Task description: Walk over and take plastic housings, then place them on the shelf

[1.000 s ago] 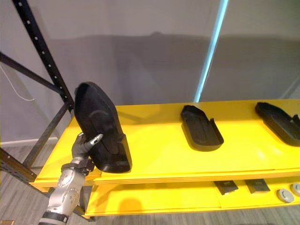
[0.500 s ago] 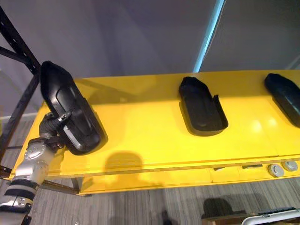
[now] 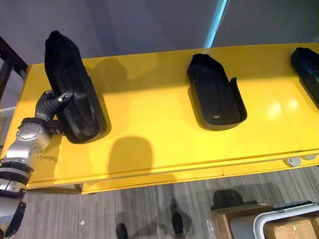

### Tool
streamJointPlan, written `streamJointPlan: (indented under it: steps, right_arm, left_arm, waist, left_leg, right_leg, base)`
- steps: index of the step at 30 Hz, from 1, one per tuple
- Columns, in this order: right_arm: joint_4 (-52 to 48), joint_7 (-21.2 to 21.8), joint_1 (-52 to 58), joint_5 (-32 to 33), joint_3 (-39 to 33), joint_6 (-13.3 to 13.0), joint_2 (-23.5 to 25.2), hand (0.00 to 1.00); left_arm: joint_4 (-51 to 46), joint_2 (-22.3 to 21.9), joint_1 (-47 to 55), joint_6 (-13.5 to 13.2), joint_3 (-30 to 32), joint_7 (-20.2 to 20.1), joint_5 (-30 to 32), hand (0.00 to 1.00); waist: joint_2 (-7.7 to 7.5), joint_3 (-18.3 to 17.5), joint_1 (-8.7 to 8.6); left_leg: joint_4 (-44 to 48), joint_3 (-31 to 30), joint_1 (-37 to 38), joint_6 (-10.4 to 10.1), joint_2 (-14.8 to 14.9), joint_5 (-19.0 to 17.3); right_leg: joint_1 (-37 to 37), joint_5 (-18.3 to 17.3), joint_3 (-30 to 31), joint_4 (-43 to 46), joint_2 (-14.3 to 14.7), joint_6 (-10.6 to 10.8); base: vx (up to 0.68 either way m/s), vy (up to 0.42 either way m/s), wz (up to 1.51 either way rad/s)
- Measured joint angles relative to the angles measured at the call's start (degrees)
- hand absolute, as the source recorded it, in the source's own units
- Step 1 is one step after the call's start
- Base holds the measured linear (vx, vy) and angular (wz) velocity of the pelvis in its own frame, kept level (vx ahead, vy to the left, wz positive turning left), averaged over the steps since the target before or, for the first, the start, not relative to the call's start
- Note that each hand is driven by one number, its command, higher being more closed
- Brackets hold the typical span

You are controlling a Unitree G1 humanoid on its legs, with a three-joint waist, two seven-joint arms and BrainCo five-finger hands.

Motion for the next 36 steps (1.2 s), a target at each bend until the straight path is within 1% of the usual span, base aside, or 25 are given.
streamJointPlan:
  steps: [1, 2, 4, 5, 8, 10, 13, 15, 17, 19, 20, 21, 22, 24, 25, 26, 27, 29, 30, 31, 32, 33, 34, 35, 36]
  right_arm:
    - [-0.01, 0.02, -0.04, 0.01, 0.04, -0.05, -0.02, 0.00]
    - [0.03, 0.05, -0.06, 0.03, 0.05, -0.07, -0.01, 0.00]
    - [0.12, 0.12, -0.06, 0.04, 0.13, -0.06, -0.01, 0.00]
    - [0.12, 0.12, -0.06, 0.05, 0.28, -0.06, -0.04, 0.00]
    - [0.20, 0.17, -0.07, 0.27, 0.28, -0.06, -0.05, 0.00]
    - [0.26, 0.25, -0.09, 0.28, 0.28, -0.06, -0.06, 0.00]
    - [0.56, 0.49, -0.22, 0.28, 0.29, -0.02, -0.17, 0.00]
    - [0.67, 1.03, -0.23, 0.23, 0.28, 0.04, -0.20, 0.00]
    - [1.25, 1.04, -0.34, 0.22, -0.01, 0.07, -0.30, 0.00]
    - [2.57, 1.18, -1.02, 0.22, -0.74, 0.22, -0.46, 0.00]
    - [2.70, 1.10, -1.13, 0.21, -0.80, 0.29, -0.48, 0.00]
    - [3.02, 0.96, -1.18, 0.08, -1.61, 0.69, -0.52, 0.00]
    - [3.04, 0.90, -1.17, -0.01, -1.80, 0.87, -0.50, 0.00]
    - [3.03, 0.74, -1.17, -0.03, -1.83, 1.21, -0.61, 0.00]
    - [3.00, 0.61, -1.20, -0.04, -1.83, 1.49, -0.68, 0.00]
    - [3.00, 0.54, -1.14, -0.03, -1.84, 1.60, -0.67, 0.00]
    - [2.99, 0.47, -1.10, -0.03, -1.83, 1.67, -0.69, 0.00]
    - [2.97, 0.04, -0.90, -0.10, -1.82, 1.93, -0.69, 0.00]
    - [2.90, -0.05, -0.84, -0.13, -1.82, 1.97, -0.69, 0.00]
    - [3.06, -0.26, -0.48, -0.21, -1.82, 2.00, -0.70, 0.00]
    - [3.07, -0.46, -0.10, -0.27, -1.83, 2.02, -0.77, 0.00]
    - [3.24, -0.56, 0.21, -0.28, -1.84, 2.11, -0.94, 0.00]
    - [3.82, -0.63, 0.37, -0.29, -1.90, 2.13, -1.26, 0.00]
    - [4.49, -0.65, 0.65, -0.31, -1.91, 2.12, -1.60, 0.00]
    - [4.66, -0.68, 0.94, -0.34, -1.90, 2.10, -1.77, 0.00]
  left_arm:
    - [0.02, 0.15, -0.48, 0.01, -0.25, -0.40, 0.79, 1.00]
    - [0.35, 0.36, -1.09, 0.02, -0.30, -1.13, 2.16, 0.00]
    - [0.70, 0.72, -1.37, 0.08, -0.87, -1.45, 3.35, 0.00]
    - [0.97, 1.25, -1.50, 0.16, -2.13, -1.89, 3.68, 0.00]
    - [1.98, 1.55, -2.43, 0.40, -2.50, -2.75, 6.95, 0.00]
    - [2.49, 1.67, -2.53, 0.38, -2.50, -3.37, 7.97, 0.00]
    - [5.48, 1.55, -3.32, 0.85, -2.47, -3.72, 8.35, 0.00]
    - [7.78, 0.45, -3.52, 1.15, -2.06, -3.34, 8.36, 0.00]
    - [10.14, -2.79, -3.62, 1.43, 1.00, -1.83, 6.30, 0.00]
    - [10.90, -5.96, -3.63, 1.24, 3.36, 0.73, 2.45, 0.00]
    - [10.81, -6.84, -3.63, 0.99, 3.59, 1.29, 1.49, 0.00]
    - [10.42, -9.08, -3.61, 0.77, 3.57, 3.09, -2.94, 0.00]
    - [10.26, -9.62, -3.54, 0.75, 3.57, 3.43, -3.95, 0.00]
    - [8.57, -10.70, -3.20, 0.95, 3.57, 4.79, -7.68, 0.00]
    - [5.24, -11.87, -1.72, 0.91, 4.08, 6.03, -10.80, 0.00]
    - [-0.13, -13.12, 1.04, 0.71, 4.89, 7.22, -12.32, 0.00]
    - [-3.29, -13.62, 2.66, 0.52, 4.92, 7.94, -12.73, 0.00]
    - [-13.81, -15.85, 8.20, -0.02, 6.36, 9.46, -13.35, 0.00]
    - [-15.39, -16.16, 9.13, -0.35, 7.02, 9.58, -13.34, 0.00]
    - [-17.77, -17.11, 9.86, -0.36, 9.04, 10.30, -13.22, 0.00]
    - [-19.41, -18.40, 9.88, -0.50, 11.66, 10.98, -12.64, 0.00]
    - [-21.04, -19.43, 9.96, -1.22, 14.14, 12.17, -11.12, 0.00]
    - [-22.90, -20.41, 10.05, -2.41, 16.60, 14.19, -8.49, 0.00]
    - [-25.28, -21.35, 10.49, -2.76, 18.87, 16.65, -3.47, 0.00]
    - [-27.90, -21.86, 11.70, -2.90, 20.79, 18.20, -0.54, 0.00]
  waist:
    - [0.00, 0.00, 0.04]
    - [-0.01, 0.12, 0.00]
    - [-0.03, 0.25, -0.17]
    - [-0.03, 0.25, -0.24]
    - [-0.04, 0.25, -0.29]
    - [-0.05, 0.25, -0.31]
    - [-0.08, 0.26, -0.61]
    - [-0.11, 0.27, -1.31]
    - [-0.11, 0.27, -1.58]
    - [-0.10, 0.27, -1.62]
    - [-0.10, 0.27, -1.62]
    - [-0.09, 0.26, -1.30]
    - [-0.08, 0.24, -1.23]
    - [-0.07, 0.21, -1.19]
    - [-0.05, 0.17, -1.19]
    - [-0.01, -0.15, -1.18]
    - [0.03, -0.42, -1.20]
    - [0.03, -0.76, -1.15]
    - [0.06, -0.80, -1.14]
    - [0.16, -1.29, -0.82]
    - [0.26, -2.07, -0.45]
    - [0.45, -2.80, -0.26]
    - [0.73, -3.60, -0.10]
    - [0.97, -4.62, 0.15]
    - [1.18, -5.33, 0.19]
  left_leg:
    - [0.00, 0.05, -0.26, 0.00, 0.00, 0.00]
    - [0.00, 0.06, -0.48, 0.00, 0.00, 0.00]
    - [0.00, 0.06, -0.47, 0.01, 0.00, 0.01]
    - [0.00, 0.07, -0.45, 0.01, 0.00, 0.01]
    - [0.00, 0.13, -0.33, 0.06, 0.00, 0.04]
    - [0.00, 0.27, -0.09, 0.06, 0.00, 0.05]
    - [-0.06, 0.72, 0.95, 0.06, 0.02, 0.04]
    - [-0.23, 0.77, 2.03, 0.06, 0.01, 0.04]
    - [-0.42, 0.71, 2.96, 0.06, -0.04, 0.04]
    - [-0.51, 0.35, 3.09, 0.09, -0.07, 0.06]
    - [-0.54, 0.10, 3.12, 0.16, -0.11, 0.11]
    - [-0.84, -0.18, 3.53, 0.40, -0.31, 0.28]
    - [-1.04, -0.19, 3.78, 0.48, -0.42, 0.35]
    - [-1.17, -0.25, 3.86, 0.67, -0.71, 0.49]
    - [-1.39, -0.25, 3.89, 0.73, -0.92, 0.63]
    - [-1.90, -0.28, 3.98, 0.81, -1.14, 0.97]
    - [-2.24, -0.29, 4.01, 0.92, -1.26, 1.21]
    - [-2.56, -0.25, 4.72, 0.94, -1.41, 1.32]
    - [-2.66, -0.24, 5.12, 0.94, -1.41, 1.32]
    - [-2.70, -0.24, 5.53, 0.93, -1.41, 1.32]
    - [-2.73, -0.26, 5.57, 0.93, -1.41, 1.32]
    - [-2.73, -0.34, 5.59, 0.93, -1.41, 1.32]
    - [-2.73, -0.53, 5.76, 0.93, -1.41, 1.32]
    - [-2.71, -0.90, 5.78, 0.93, -1.41, 1.32]
    - [-2.68, -1.15, 5.81, 0.93, -1.40, 1.32]
  right_leg:
    - [-0.47, 0.00, 0.09, 0.31, 0.01, 0.00]
    - [-0.80, 0.00, 0.14, 0.48, 0.05, 0.00]
    - [-0.83, 0.01, 0.22, 0.56, 0.06, -0.01]
    - [-0.83, 0.03, 0.26, 0.57, 0.06, -0.03]
    - [-0.81, 0.06, 0.41, 0.59, 0.09, -0.06]
    - [-0.69, 0.09, 0.66, 0.59, 0.14, -0.09]
    - [-0.04, 0.24, 0.78, 0.58, 0.21, -0.30]
    - [1.01, 0.24, 0.75, 0.49, 0.19, -0.31]
    - [1.92, 0.26, 0.54, 0.42, 0.12, -0.31]
    - [2.38, 0.56, 0.10, 0.15, 0.06, -0.36]
    - [2.61, 0.72, -0.05, -0.08, 0.01, -0.33]
    - [3.41, 1.26, -0.27, -0.84, -0.20, -0.15]
    - [3.64, 1.37, -0.27, -1.03, -0.27, -0.04]
    - [4.01, 1.89, -0.30, -1.74, -0.57, 0.12]
    - [4.07, 2.17, -0.28, -2.02, -0.75, 0.15]
    - [4.12, 2.49, -0.31, -2.41, -0.90, 0.28]
    - [4.15, 2.68, -0.34, -2.71, -0.96, 0.32]
    - [5.09, 3.07, -0.34, -3.62, -1.08, 0.43]
    - [5.55, 3.07, -0.34, -3.78, -1.08, 0.44]
    - [6.05, 3.06, -0.30, -3.95, -1.08, 0.45]
    - [6.09, 3.06, -0.31, -4.00, -1.08, 0.45]
    - [6.19, 3.04, -0.36, -4.01, -1.08, 0.46]
    - [6.52, 3.01, -0.50, -4.04, -1.10, 0.49]
    - [6.74, 2.92, -0.73, -4.03, -1.12, 0.60]
    - [6.93, 2.86, -0.81, -4.04, -1.12, 0.65]
  base:
    - [-0.05, 0.006, -0.04]
    - [-0.04, 0.005, -0.03]
    - [-0.02, 0.003, -0.01]
    - [-0.03, 0.009, 0.00]
    - [-0.01, 0.003, -0.01]
    - [-0.01, 0.007, -0.05]
    - [-0.01, 0.009, -0.07]
    - [0.00, 0.000, 0.00]
    - [-0.04, 0.021, 0.04]
    - [-0.06, 0.023, 0.09]
    - [-0.08, 0.040, 0.14]
    - [-0.07, 0.038, 0.09]
    - [-0.08, 0.052, 0.07]
    - [-0.05, 0.040, 0.02]
    - [-0.04, 0.046, 0.02]
    - [-0.05, 0.067, 0.01]
    - [0.00, 0.051, 0.01]
    - [0.02, 0.044, 0.00]
    - [0.00, 0.000, 0.00]
    - [0.00, 0.000, 0.00]
    - [0.00, 0.000, 0.00]
    - [0.02, 0.019, 0.05]
    - [0.02, 0.018, 0.10]
    - [0.01, 0.020, 0.13]
    - [0.01, 0.015, 0.14]
